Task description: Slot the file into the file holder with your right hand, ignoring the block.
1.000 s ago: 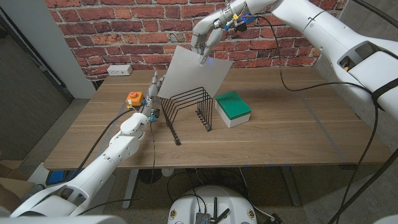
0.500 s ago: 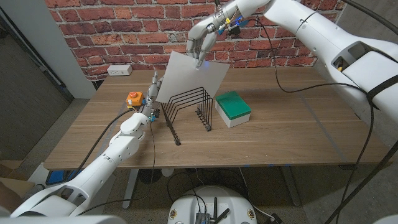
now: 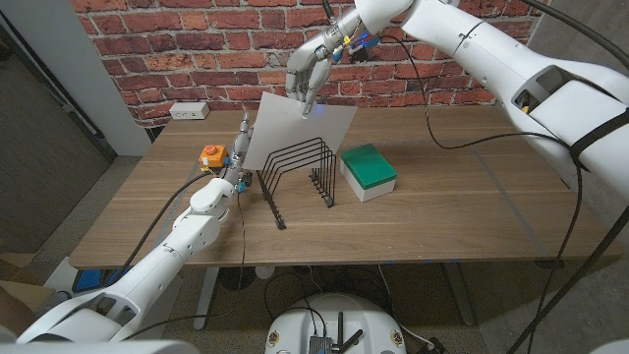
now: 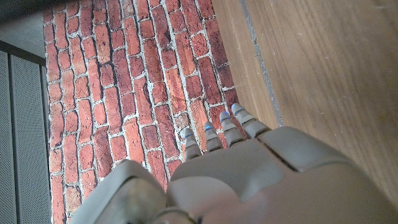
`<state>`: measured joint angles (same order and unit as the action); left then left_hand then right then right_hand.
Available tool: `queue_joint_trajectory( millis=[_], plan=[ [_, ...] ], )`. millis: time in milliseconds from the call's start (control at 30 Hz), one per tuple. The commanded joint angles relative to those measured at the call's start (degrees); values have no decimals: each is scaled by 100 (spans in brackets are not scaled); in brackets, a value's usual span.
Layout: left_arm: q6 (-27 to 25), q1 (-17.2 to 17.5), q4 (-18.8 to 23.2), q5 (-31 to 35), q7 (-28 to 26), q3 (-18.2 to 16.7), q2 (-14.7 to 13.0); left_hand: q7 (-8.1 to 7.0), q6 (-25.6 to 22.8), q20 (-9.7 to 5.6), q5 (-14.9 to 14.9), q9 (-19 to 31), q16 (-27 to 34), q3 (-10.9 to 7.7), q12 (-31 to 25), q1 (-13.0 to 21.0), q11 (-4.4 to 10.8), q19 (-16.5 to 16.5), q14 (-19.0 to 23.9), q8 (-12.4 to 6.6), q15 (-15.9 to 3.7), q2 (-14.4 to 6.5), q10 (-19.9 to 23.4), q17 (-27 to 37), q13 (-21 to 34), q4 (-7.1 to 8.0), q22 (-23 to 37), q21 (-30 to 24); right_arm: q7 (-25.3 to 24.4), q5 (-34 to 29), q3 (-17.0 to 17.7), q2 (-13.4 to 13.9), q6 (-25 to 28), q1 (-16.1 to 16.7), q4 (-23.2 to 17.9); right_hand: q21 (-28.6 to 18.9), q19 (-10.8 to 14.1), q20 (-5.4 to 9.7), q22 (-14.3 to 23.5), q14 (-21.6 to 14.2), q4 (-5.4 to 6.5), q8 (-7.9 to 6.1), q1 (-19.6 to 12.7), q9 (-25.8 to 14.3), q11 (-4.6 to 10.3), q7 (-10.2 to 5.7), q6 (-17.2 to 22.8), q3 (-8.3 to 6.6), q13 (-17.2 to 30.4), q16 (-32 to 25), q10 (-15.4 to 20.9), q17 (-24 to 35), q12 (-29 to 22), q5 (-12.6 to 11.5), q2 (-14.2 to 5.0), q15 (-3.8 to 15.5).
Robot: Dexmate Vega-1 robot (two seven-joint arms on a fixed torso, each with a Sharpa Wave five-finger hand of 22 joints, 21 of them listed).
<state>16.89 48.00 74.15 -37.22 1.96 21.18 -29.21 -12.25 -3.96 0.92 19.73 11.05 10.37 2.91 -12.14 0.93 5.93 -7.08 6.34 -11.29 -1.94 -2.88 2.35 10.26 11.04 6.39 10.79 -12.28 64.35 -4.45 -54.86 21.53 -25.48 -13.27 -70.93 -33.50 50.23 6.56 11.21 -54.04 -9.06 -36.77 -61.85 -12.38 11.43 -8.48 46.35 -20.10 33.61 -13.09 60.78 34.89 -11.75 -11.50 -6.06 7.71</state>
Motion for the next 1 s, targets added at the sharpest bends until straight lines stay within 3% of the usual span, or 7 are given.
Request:
queue_joint_trajectory(
  millis=[33,1000],
  plan=[
    [1,-1,3,0,1,0,1,-31,-5,-1,-5,27,37,-29,-17,-22,55,-53,68,-18,5,20,9,13,31,8,30,-14,167,-11,-162,-162,-43,-82,199,-32,-36,532,-6,22,-42,-29,-71,-17,23,-166,170,-49,11,-27,-8,12,-25,-25,-51,555],
    [3,-5,-3,-3,17,1,-2,-31,3,-1,-7,27,32,-36,-16,-23,56,-51,56,-14,5,22,8,13,31,9,30,-13,69,-78,-221,-279,-92,-70,323,-91,-76,530,-11,15,-41,-31,-78,-18,18,-161,170,-55,21,-36,-13,13,-29,-34,-52,561]
  ],
)
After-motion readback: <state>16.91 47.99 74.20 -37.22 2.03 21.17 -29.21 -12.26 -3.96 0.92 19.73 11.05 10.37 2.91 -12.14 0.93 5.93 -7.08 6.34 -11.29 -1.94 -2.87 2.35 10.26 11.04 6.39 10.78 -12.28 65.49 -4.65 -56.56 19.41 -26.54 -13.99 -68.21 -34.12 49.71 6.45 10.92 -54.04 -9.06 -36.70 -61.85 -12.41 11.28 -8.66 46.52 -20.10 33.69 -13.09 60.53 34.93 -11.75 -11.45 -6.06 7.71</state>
